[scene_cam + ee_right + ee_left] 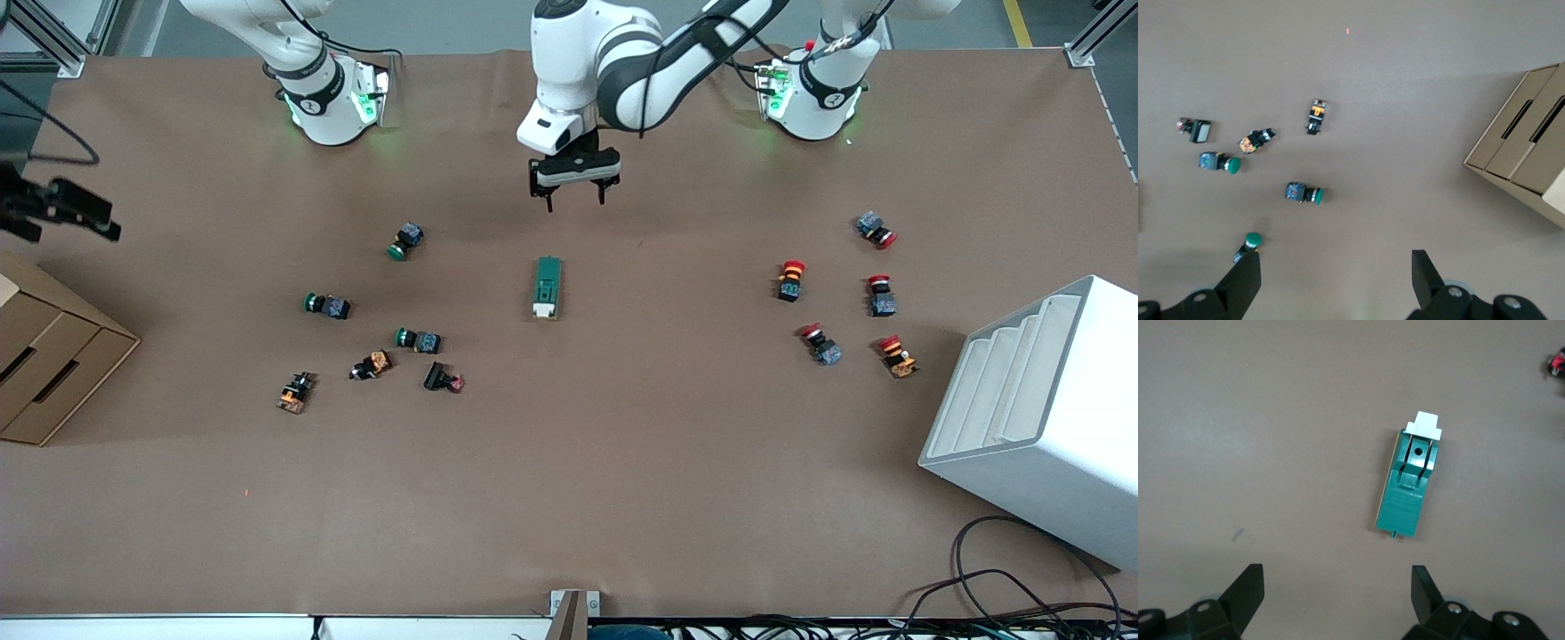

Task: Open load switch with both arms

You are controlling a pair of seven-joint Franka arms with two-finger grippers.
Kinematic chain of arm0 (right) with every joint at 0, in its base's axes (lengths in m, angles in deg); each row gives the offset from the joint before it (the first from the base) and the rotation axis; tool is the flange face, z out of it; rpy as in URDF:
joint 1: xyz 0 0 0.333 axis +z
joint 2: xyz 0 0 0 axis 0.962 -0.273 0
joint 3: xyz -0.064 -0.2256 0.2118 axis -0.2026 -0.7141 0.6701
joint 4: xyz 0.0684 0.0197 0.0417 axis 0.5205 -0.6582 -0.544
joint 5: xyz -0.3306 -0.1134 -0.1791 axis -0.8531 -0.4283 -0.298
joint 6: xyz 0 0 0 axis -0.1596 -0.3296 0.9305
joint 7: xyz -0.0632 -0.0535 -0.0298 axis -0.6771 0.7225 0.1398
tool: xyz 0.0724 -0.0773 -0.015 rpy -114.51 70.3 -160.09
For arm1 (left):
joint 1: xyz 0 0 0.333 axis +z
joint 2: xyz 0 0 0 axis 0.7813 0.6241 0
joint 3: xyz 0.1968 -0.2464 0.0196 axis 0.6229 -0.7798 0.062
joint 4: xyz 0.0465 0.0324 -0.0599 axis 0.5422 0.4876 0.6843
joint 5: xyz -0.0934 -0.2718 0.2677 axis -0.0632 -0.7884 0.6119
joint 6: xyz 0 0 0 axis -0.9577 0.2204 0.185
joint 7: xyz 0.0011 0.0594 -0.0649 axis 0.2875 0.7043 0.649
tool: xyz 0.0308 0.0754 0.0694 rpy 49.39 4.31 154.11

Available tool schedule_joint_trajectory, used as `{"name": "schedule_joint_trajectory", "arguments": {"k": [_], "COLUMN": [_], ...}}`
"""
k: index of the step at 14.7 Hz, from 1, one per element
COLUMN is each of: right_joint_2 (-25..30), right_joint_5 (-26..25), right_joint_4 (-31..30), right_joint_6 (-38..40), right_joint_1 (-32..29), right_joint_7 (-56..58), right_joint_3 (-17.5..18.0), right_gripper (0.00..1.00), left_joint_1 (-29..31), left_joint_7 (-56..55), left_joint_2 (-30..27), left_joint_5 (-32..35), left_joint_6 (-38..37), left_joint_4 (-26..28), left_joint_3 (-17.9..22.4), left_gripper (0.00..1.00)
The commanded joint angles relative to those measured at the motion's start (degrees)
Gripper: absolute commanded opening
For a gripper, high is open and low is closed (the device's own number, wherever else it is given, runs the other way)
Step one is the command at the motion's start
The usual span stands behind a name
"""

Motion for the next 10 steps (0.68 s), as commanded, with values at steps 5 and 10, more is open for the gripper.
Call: {"name": "schedule_joint_trajectory", "arguments": {"k": [5, 10], "right_joint_2": [-7.3, -8.9], "right_joint_5": [-4.7, -3.0], "right_joint_4": [1.1, 0.0], "right_joint_6": [-5.2, -5.8], "right_joint_1": [1.1, 6.1], "right_joint_7": [-1.3, -16.4], "right_joint_3": [1.0, 1.1], "right_gripper": [1.0, 1.0], "left_joint_1": [-6.7, -15.6], "left_joint_7": [-28.7, -29.4], "left_joint_2": [12.5, 13.9], "left_joint_5": [27.3, 33.0], "left_joint_6": [-1.2, -2.9], "left_joint_4": [-2.6, -4.3], "left_joint_3": [0.6, 9.1], "left_gripper": [0.97, 0.99]}}
